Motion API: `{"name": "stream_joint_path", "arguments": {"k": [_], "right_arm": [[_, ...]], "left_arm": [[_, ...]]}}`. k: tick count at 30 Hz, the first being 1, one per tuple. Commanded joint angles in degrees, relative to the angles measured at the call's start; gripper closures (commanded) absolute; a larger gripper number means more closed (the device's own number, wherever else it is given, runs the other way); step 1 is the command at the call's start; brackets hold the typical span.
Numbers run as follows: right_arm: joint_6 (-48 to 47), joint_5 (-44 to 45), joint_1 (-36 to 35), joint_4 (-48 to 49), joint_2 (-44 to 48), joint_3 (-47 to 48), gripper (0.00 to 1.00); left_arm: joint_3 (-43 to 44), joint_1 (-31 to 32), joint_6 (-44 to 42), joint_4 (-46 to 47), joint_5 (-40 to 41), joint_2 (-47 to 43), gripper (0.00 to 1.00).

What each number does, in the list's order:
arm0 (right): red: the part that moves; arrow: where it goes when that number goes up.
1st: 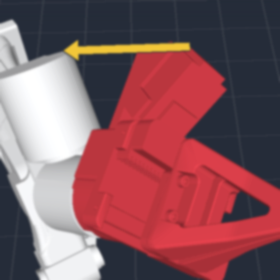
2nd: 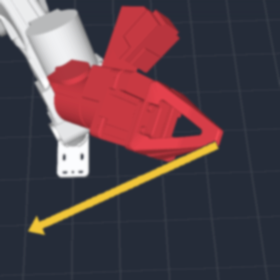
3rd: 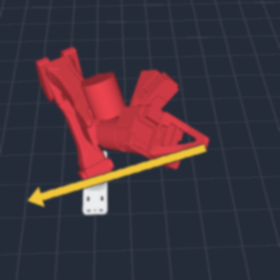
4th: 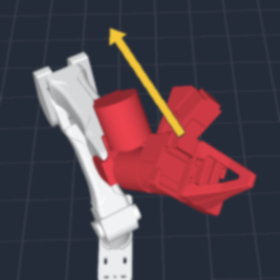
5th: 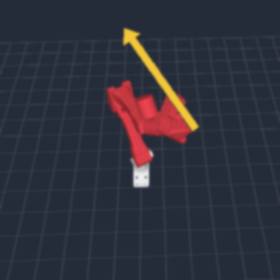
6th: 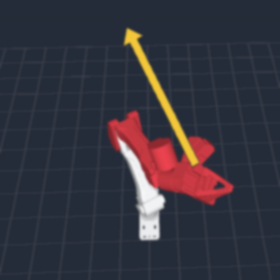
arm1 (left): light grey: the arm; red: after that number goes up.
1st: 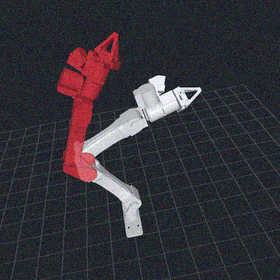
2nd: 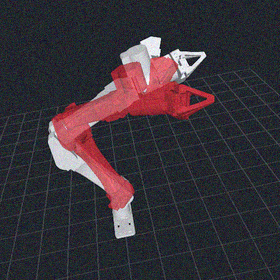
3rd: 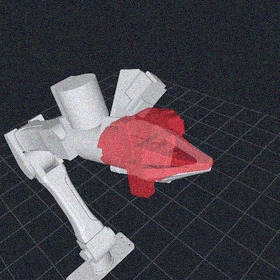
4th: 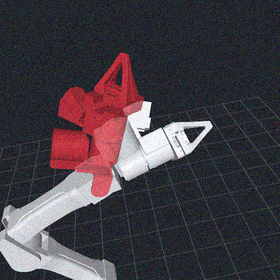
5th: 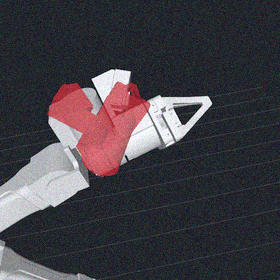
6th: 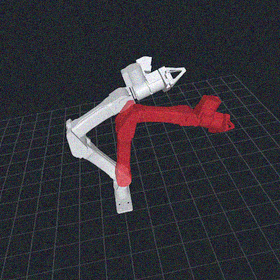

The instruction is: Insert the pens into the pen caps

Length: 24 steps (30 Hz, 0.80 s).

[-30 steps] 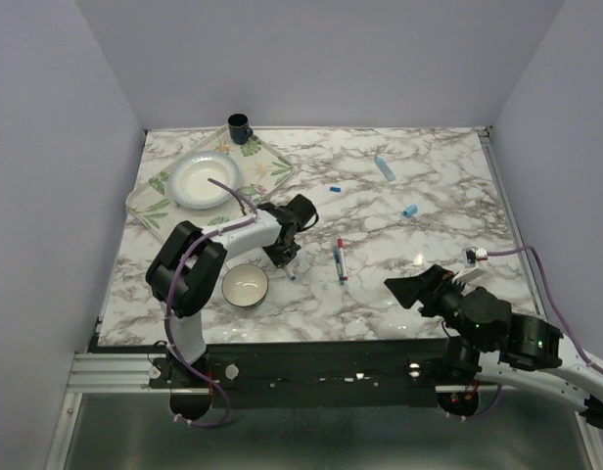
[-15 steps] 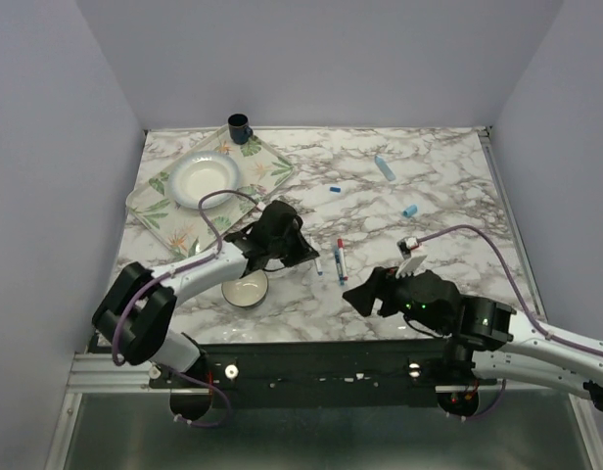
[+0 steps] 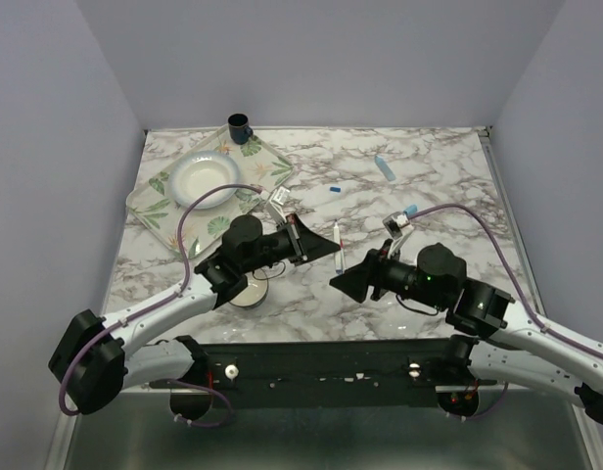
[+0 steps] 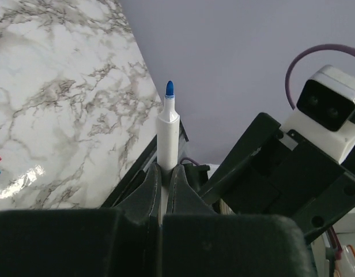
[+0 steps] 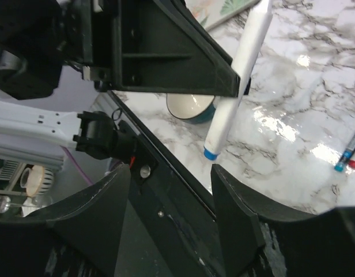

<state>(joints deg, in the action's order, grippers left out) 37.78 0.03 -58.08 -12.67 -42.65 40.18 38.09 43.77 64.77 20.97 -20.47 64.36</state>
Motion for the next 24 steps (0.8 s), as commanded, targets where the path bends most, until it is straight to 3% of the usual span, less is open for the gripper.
{"name": "stream_joint_path", "arguments": {"k": [1, 11, 16, 24], "right_arm": [[-0.8, -1.5, 0.3, 3.4, -0.3, 1.9, 0.36], [1.1, 1.7, 0.5, 3.2, -1.0, 1.7, 0.46], [1.4, 0.7, 0.5, 6.0, -1.0, 1.1, 0.57], [3.4, 0.7, 0.4, 9.3, -2.0, -0.1, 0.6]], "left_arm": [[-2.0, 0.5, 1.0, 8.3, -4.5, -2.3, 1.0], [-4.9, 0.9, 1.8, 14.4, -6.1, -5.1, 1.0], [-5.4, 1.2, 2.2, 16.1, -6.3, -5.0, 1.0], [-5.6, 2.0, 3.1, 18.7, -7.1, -3.6, 1.0]]}}
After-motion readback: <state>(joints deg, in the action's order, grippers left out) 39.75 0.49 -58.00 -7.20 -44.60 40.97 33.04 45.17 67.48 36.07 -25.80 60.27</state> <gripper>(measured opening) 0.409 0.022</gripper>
